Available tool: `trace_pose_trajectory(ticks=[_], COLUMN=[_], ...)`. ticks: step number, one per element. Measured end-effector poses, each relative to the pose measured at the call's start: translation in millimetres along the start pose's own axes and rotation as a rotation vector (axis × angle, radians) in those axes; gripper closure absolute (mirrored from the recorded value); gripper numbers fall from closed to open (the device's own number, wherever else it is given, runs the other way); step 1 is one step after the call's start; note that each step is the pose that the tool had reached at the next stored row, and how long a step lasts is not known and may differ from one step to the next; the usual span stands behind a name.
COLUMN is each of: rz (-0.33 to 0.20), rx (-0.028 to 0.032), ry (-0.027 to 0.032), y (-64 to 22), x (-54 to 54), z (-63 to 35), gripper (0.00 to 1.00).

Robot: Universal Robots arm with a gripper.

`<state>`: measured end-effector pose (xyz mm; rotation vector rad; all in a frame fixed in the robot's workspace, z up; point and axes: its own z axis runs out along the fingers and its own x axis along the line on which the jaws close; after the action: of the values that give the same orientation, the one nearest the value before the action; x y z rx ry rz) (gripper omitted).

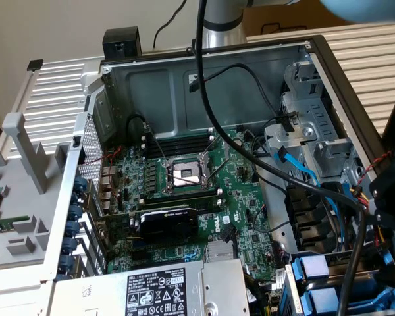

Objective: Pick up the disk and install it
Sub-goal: 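Insert the first disk wire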

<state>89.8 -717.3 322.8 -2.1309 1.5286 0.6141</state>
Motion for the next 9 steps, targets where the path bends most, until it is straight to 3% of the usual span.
trace_pose_trajectory(ticks=[9], rz=[0.004], rx=[-0.0055], ry=[-0.0027], y=[0.0], x=[0.0], z=[0.0], gripper=[0.45])
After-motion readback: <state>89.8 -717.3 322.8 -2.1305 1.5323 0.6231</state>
